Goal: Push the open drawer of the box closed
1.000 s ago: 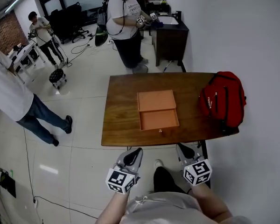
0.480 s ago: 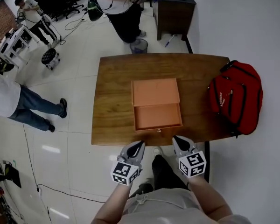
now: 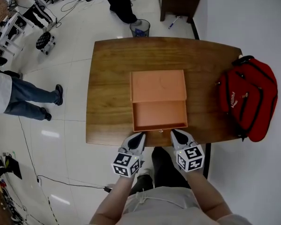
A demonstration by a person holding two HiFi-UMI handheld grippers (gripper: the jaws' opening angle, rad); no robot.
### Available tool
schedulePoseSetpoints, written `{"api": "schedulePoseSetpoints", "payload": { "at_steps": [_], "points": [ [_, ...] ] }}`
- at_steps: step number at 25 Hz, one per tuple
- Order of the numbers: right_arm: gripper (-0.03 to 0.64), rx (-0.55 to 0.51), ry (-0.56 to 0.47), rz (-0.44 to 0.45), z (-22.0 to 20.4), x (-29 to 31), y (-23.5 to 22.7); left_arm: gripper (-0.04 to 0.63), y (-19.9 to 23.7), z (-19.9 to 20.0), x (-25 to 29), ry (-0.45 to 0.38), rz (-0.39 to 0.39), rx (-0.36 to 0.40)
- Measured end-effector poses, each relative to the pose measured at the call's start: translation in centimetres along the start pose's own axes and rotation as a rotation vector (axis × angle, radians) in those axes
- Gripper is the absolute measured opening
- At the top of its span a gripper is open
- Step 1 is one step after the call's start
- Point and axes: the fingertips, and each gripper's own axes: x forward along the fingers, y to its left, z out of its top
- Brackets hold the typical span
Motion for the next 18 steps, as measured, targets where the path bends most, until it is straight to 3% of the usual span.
{"api": "schedulePoseSetpoints", "payload": {
  "at_steps": [8,18],
  "points": [
    [0.006,0.055,0.011,0.03,1.5,1.4,-0.2,0.005,1.2,1.6,1.2,0.004,-0.026,-0.029],
    [0.006,0.037,0.004,0.035,4.3,4.2,-2.3,0.005,3.5,4.7,4.1,-0.016,-0.006,-0.04]
  ]
}}
